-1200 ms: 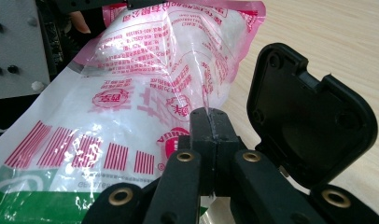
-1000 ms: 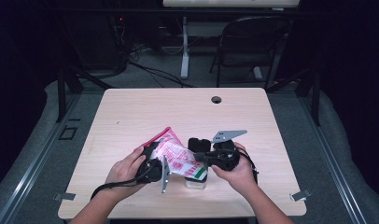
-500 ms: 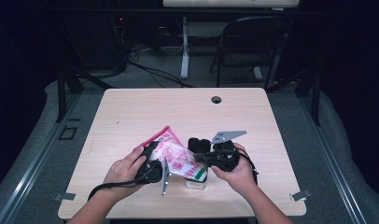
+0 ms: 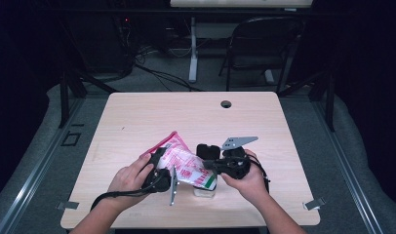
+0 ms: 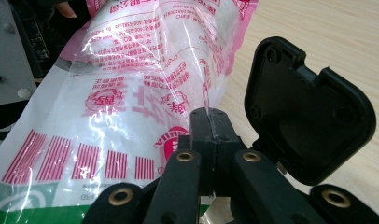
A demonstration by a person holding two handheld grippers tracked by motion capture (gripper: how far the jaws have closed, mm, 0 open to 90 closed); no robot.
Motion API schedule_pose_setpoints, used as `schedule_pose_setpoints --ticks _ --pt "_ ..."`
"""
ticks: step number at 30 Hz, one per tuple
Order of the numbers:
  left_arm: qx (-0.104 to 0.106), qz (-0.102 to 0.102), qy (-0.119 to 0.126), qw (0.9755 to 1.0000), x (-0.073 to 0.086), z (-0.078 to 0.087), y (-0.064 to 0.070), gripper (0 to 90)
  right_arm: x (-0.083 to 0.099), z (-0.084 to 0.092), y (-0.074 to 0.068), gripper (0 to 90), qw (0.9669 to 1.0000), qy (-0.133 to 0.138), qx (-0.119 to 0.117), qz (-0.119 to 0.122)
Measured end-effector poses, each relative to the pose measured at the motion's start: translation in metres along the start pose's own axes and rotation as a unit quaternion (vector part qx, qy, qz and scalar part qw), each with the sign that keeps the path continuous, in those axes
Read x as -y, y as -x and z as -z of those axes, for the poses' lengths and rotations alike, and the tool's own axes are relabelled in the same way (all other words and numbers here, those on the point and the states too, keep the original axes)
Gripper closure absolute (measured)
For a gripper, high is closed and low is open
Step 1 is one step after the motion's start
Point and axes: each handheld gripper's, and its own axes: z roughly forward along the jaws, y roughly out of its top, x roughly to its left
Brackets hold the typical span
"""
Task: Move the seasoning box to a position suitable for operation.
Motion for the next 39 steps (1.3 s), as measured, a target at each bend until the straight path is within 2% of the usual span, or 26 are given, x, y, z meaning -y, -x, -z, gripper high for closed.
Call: schedule_pose_setpoints --ticks 21,26,33,34,39 --pt "-0.02 -0.035 -0.004 0.9992 -0.0055 0.0014 -0.0013 59.5 0.0023 0.0002 0.0023 90.0 1.0 0.001 0.001 -0.002" --pt "-0.025 -0.049 -0.008 0.9985 -0.0068 0.0032 -0.0018 59.6 0.003 0.0004 0.002 90.0 1.0 0.001 0.002 -0.002" --pt "-0.029 -0.056 -0.011 0.998 -0.0077 0.0043 -0.0011 59.8 0.0035 0.0005 0.0022 90.0 1.0 0.0 0.002 -0.002" --pt "-0.037 -0.062 -0.012 0.9973 -0.0083 0.0051 -0.001 59.8 0.0037 0.0004 0.0023 90.0 1.0 0.0 0.002 -0.002" --pt "-0.046 -0.073 -0.011 0.9962 -0.0097 0.0061 -0.0018 59.9 0.0039 0.0002 0.0024 90.0 1.0 0.001 0.001 -0.003"
